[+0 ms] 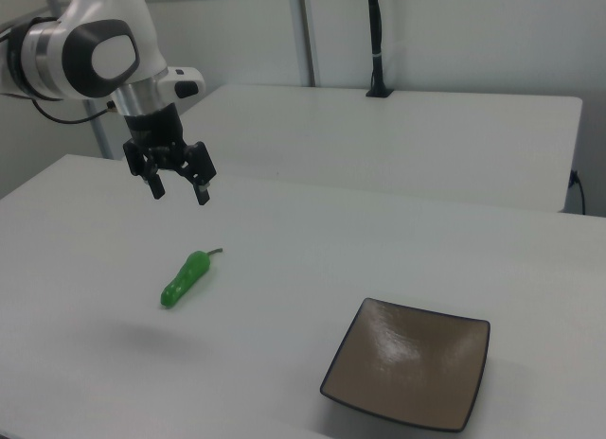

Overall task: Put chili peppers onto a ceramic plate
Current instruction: 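Move the open gripper over the green chili pepper and descend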

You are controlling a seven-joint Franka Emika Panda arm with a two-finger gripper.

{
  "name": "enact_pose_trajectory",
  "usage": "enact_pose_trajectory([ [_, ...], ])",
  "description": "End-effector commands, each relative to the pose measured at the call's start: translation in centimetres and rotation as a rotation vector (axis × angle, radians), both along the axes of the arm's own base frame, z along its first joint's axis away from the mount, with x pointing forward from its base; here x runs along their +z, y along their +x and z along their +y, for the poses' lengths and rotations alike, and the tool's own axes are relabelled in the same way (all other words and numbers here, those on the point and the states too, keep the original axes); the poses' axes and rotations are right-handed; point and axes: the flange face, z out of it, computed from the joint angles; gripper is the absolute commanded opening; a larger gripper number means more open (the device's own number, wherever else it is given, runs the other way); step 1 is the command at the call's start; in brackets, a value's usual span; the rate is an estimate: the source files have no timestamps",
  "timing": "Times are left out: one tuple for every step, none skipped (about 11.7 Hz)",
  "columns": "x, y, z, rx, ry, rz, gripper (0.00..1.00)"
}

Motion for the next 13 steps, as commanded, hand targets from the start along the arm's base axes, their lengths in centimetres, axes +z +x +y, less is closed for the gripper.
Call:
enact_pose_trajectory([
  [0.5,-0.1,-0.8,-0.035,0.038,-0.077,1.0],
  [0.4,-0.1,-0.8,-0.035,0.038,-0.076,1.0],
  [0.5,-0.1,-0.7,-0.033,0.038,-0.079,1.0],
  [0.4,-0.2,-0.7,-0.032,0.038,-0.076,1.0],
  [0.3,0.0,-0.6,-0.032,0.038,-0.076,1.0],
  [0.1,0.1,-0.2,-0.024,0.039,-0.078,1.0],
  [-0.1,0.1,0.1,-0.019,0.039,-0.076,1.0],
  [-0.7,0.4,0.2,-0.018,0.038,-0.065,1.0],
  [-1.1,0.8,0.8,-0.006,0.039,-0.063,1.0],
  [-1.7,1.3,1.6,0.006,0.042,-0.077,1.0],
  [-2.5,1.6,1.8,0.008,0.043,-0.081,1.0],
  [-3.4,1.9,2.2,0.014,0.044,-0.066,1.0],
  [-4.1,2.1,2.9,0.024,0.044,-0.061,1.0],
])
